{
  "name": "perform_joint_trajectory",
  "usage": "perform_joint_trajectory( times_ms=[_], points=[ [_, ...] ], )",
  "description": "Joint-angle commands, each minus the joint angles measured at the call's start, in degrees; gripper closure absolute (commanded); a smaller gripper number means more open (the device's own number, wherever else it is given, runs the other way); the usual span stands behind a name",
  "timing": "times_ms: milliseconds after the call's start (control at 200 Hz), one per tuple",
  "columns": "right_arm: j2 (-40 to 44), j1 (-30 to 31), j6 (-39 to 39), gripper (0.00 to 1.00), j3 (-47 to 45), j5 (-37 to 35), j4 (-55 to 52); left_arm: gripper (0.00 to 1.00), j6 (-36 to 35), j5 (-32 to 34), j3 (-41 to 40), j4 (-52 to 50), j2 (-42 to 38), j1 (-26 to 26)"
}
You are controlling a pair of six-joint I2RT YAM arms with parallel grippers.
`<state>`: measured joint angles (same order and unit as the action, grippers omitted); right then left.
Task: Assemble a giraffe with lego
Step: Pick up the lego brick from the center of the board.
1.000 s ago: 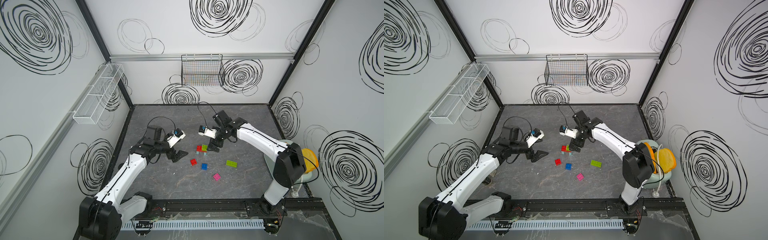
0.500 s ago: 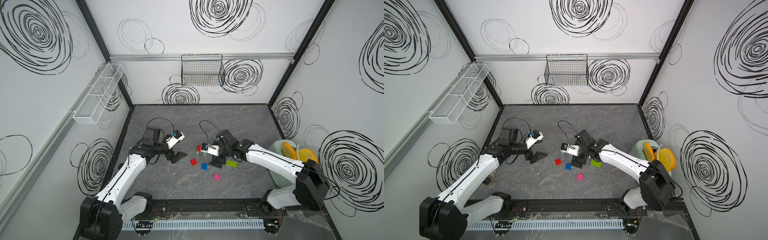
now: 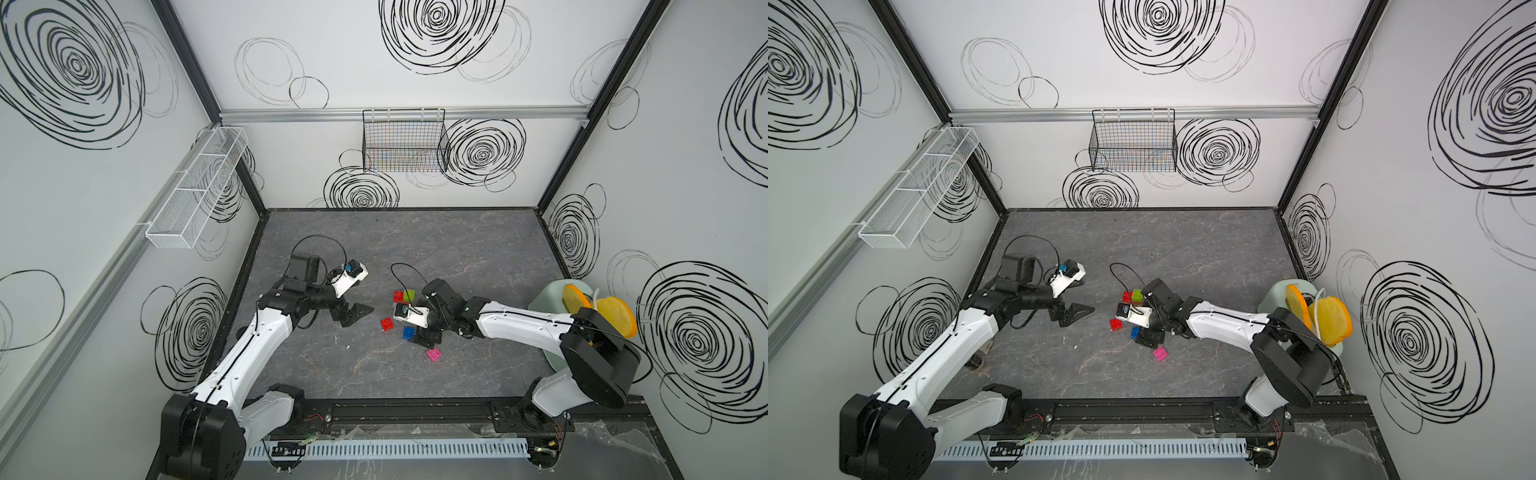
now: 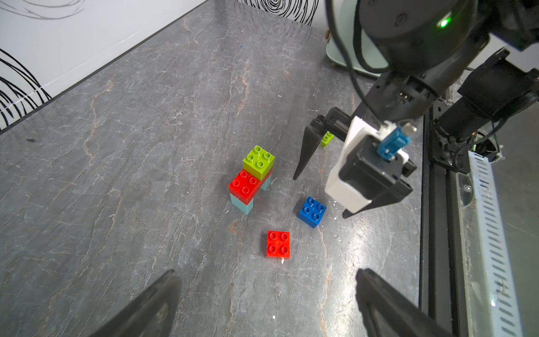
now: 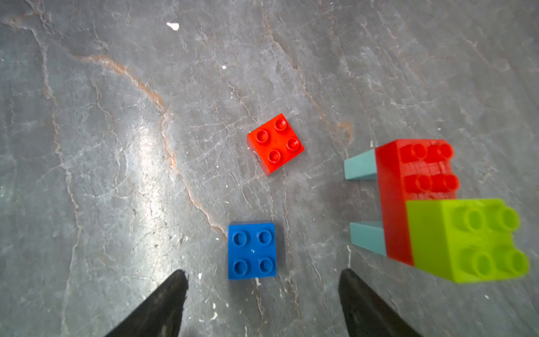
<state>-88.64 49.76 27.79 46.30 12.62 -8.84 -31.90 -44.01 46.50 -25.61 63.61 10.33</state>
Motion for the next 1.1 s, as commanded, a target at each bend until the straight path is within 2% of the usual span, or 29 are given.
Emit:
perform_joint_trajectory(
  times_ms=[0, 200, 320, 455, 635, 705, 860, 1016, 1096],
  points=[
    [-2.1, 0.6, -1.2, 0.22, -0.6, -0.2, 3.2, 0.02, -1.3, -1.1, 0.3, -0.4, -0.8, -0.4],
    [-5.3, 0.9, -1.1, 0.32, -0.6, -1.8, 4.2, 0.02, -1.2, -1.4, -0.4, 0.1, -1.3, -0.3],
    [-5.8, 1.1, -0.4, 0.35, -1.0, -1.8, 4.9, 0.02, -1.2, -1.0, -0.3, 0.3, -1.4, -0.4],
    [-7.2, 1.1, -0.5, 0.49, 0.7, -0.9, 2.8, 0.02, -0.9, -1.5, -0.3, 0.1, -1.6, -0.3],
    [-8.2, 1.1, 0.1, 0.54, 1.3, -0.3, 2.6, 0.02, -1.0, -1.2, -1.3, 1.3, -1.9, -0.3],
    [-8.7, 1.1, 0.0, 0.60, 2.3, 0.2, 1.1, 0.02, -1.1, -1.3, -0.5, 0.1, -1.8, -0.4],
    [-8.3, 1.0, 0.7, 0.60, 2.2, 0.1, 1.4, 0.02, -1.3, -1.1, -1.4, 1.2, -2.0, -0.2],
    [-7.8, 1.1, 0.7, 0.51, 2.9, 0.6, -0.4, 0.02, -1.6, -1.0, -0.3, -0.4, -1.7, -0.3],
    [-7.3, 1.1, 0.7, 0.50, 2.6, 0.7, 0.5, 0.02, -1.4, -0.9, -1.5, 1.3, -1.7, -0.1]
  ],
)
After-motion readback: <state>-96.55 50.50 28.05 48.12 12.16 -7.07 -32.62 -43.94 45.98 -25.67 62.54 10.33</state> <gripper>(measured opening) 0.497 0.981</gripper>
